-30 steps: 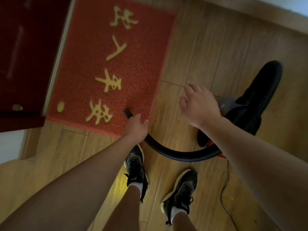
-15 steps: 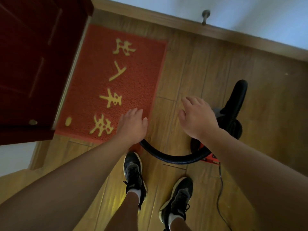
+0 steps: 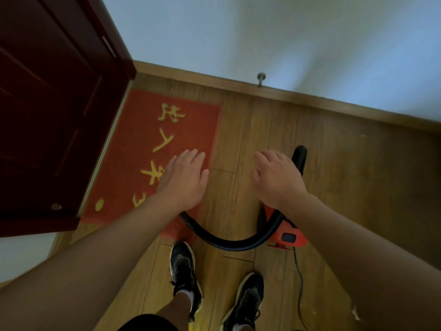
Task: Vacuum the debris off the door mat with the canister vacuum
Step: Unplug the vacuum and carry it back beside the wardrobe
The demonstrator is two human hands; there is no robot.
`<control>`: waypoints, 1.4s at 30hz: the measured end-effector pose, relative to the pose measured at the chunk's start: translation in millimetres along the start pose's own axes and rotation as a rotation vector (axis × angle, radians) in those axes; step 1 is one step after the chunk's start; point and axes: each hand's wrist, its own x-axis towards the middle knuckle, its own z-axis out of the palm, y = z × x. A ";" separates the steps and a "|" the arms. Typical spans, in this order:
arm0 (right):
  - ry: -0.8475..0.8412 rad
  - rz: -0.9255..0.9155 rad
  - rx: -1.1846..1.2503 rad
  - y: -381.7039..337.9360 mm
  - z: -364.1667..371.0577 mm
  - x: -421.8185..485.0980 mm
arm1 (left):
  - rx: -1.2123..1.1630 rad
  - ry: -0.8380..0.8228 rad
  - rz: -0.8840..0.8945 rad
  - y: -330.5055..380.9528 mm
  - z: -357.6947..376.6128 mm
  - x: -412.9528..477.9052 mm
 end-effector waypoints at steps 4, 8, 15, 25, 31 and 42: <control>0.048 0.006 0.033 -3.6 -39.1 -9.1 | 0.029 0.103 0.020 16.5 -48.9 -5.0; 0.091 0.007 0.010 -8.8 -81.5 -16.1 | 0.062 0.158 0.046 28.9 -92.7 -11.1; 0.192 0.004 -0.025 -16.1 -182.1 -37.1 | 0.062 0.288 0.079 68.0 -192.1 -33.1; 0.285 0.036 -0.086 -37.5 -330.0 -101.0 | 0.085 0.389 0.155 120.7 -321.2 -97.2; 0.340 0.005 -0.057 -53.5 -393.1 -146.0 | 0.114 0.395 0.159 156.1 -381.3 -141.0; 0.458 0.050 -0.065 -47.8 -482.1 -216.8 | 0.164 0.458 0.227 223.1 -458.7 -209.1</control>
